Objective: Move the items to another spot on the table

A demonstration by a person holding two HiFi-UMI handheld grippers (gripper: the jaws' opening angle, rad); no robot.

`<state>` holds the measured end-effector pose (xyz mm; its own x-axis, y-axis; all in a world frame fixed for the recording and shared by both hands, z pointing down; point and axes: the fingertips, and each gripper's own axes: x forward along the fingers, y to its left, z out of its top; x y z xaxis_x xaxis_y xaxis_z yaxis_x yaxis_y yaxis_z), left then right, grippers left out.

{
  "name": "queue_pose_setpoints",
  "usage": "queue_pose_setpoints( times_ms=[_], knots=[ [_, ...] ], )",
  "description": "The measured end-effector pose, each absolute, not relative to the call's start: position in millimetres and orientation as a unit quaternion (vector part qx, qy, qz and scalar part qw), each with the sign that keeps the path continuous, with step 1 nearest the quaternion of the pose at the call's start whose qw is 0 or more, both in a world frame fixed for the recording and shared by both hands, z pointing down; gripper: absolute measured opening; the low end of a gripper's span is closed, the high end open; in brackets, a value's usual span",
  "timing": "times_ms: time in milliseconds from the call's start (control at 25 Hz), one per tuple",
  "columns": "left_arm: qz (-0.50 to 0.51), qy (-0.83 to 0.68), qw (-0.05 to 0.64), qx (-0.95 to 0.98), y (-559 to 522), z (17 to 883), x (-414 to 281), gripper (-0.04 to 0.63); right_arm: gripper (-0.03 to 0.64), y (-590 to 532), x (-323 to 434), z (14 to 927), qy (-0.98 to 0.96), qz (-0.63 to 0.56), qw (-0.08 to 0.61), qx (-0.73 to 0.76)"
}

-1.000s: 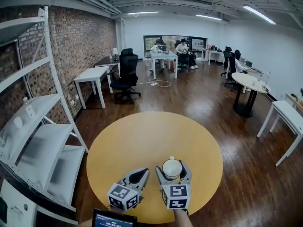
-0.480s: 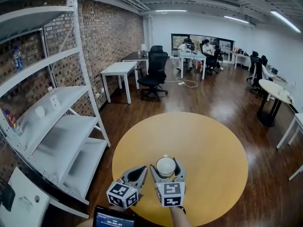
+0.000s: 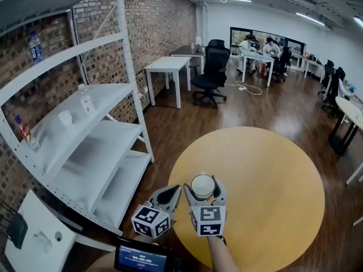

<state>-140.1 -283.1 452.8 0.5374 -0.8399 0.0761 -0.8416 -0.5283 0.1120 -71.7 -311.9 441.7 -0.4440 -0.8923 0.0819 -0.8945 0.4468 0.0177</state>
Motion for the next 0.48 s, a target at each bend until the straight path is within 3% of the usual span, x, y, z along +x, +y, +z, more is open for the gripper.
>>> queue_pose_setpoints(
  times_ms=[480],
  knots=[
    [0.005,-0.489,0.097,0.867,-347.1,499.4,-231.4,0.002,0.397,-381.9,-167.4,496.3,-0.852,0.032,0.048,0.521]
  ],
)
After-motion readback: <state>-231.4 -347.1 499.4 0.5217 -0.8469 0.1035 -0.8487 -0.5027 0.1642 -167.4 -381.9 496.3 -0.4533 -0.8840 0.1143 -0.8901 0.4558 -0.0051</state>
